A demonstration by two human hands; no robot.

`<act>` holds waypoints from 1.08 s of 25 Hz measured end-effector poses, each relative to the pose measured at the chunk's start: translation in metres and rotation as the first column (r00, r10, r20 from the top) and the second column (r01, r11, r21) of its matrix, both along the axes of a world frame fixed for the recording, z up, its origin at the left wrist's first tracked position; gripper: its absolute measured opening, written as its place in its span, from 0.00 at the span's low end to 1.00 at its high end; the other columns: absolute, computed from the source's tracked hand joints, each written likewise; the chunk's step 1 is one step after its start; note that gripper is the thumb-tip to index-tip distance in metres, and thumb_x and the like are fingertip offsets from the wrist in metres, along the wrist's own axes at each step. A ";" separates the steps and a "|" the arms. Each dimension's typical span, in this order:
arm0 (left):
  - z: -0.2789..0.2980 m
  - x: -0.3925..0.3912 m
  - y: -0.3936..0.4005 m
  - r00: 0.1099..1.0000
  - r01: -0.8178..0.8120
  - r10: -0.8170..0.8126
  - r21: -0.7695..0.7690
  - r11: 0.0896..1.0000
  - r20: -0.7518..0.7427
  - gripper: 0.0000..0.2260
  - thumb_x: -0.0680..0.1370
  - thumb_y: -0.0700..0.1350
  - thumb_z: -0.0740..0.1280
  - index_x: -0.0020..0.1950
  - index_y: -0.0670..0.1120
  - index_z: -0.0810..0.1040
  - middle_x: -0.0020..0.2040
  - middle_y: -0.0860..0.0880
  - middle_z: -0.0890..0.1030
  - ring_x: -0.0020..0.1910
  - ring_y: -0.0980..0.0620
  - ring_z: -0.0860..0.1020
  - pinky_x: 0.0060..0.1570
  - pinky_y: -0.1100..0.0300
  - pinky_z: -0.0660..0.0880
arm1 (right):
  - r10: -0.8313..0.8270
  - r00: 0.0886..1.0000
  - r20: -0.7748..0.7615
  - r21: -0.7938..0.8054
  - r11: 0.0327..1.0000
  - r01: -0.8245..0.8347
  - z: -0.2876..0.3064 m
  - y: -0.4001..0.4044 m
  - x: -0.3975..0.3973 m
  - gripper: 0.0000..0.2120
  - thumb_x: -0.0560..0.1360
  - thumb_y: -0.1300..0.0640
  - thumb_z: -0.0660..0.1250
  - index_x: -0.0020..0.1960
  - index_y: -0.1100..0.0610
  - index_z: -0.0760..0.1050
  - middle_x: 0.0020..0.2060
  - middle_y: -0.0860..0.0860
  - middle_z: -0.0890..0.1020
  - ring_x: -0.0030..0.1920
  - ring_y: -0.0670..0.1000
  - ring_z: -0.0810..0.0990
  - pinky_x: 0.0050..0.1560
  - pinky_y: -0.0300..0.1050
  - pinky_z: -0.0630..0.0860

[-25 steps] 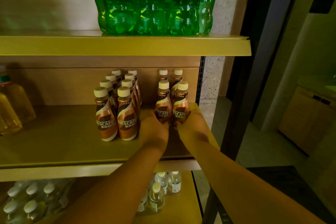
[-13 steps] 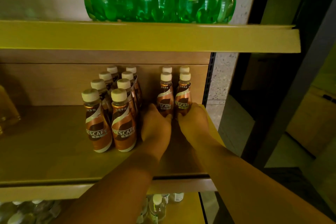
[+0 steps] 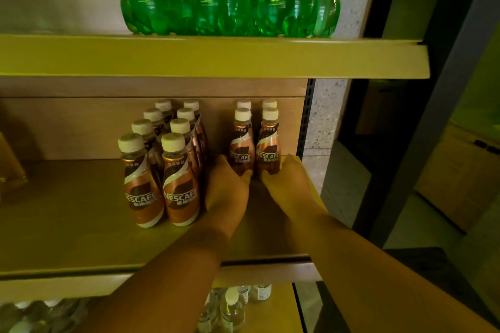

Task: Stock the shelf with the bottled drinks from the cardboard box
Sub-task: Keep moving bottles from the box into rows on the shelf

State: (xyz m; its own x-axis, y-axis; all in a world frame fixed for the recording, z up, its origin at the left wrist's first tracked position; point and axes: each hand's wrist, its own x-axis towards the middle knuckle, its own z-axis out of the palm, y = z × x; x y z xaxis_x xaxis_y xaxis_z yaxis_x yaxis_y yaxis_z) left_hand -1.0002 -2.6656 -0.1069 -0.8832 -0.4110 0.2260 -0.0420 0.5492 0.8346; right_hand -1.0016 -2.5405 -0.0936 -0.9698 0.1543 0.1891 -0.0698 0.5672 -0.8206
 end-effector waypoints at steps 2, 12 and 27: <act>0.001 0.012 -0.003 0.999 0.037 -0.037 -0.003 0.999 -0.034 0.22 0.74 0.52 0.72 0.65 0.50 0.72 0.60 0.49 0.79 0.61 0.46 0.77 0.59 0.48 0.76 | -0.013 1.000 0.012 -0.008 1.000 0.014 0.002 0.002 0.012 0.06 0.76 0.55 0.68 0.51 0.55 0.77 0.39 0.53 0.82 0.32 0.48 0.78 0.24 0.35 0.68; 0.050 0.156 -0.013 0.978 0.200 -0.193 -0.575 0.793 0.073 0.25 0.80 0.58 0.60 0.74 0.49 0.68 0.71 0.46 0.72 0.69 0.45 0.70 0.65 0.53 0.69 | 0.239 0.968 -0.076 0.642 0.754 -0.136 0.036 0.001 0.137 0.25 0.75 0.40 0.53 0.68 0.45 0.70 0.66 0.48 0.75 0.65 0.54 0.74 0.60 0.53 0.77; 0.020 0.401 -0.281 0.973 0.033 0.175 -0.835 0.549 0.153 0.30 0.76 0.68 0.50 0.75 0.56 0.64 0.77 0.47 0.63 0.75 0.42 0.61 0.73 0.42 0.57 | 0.293 0.956 0.016 0.752 0.627 -0.205 0.028 -0.128 0.334 0.31 0.80 0.39 0.56 0.79 0.51 0.58 0.78 0.51 0.59 0.78 0.54 0.56 0.74 0.53 0.60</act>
State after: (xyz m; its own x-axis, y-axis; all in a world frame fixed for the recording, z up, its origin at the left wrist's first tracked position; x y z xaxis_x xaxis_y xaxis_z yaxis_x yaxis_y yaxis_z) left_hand -0.5987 -2.9462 -0.0870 -0.9245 -0.1948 0.3277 -0.2145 0.9764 -0.0247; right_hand -0.6679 -2.6687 -0.0653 -0.9188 -0.3240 0.2255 -0.3555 0.9275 -0.1160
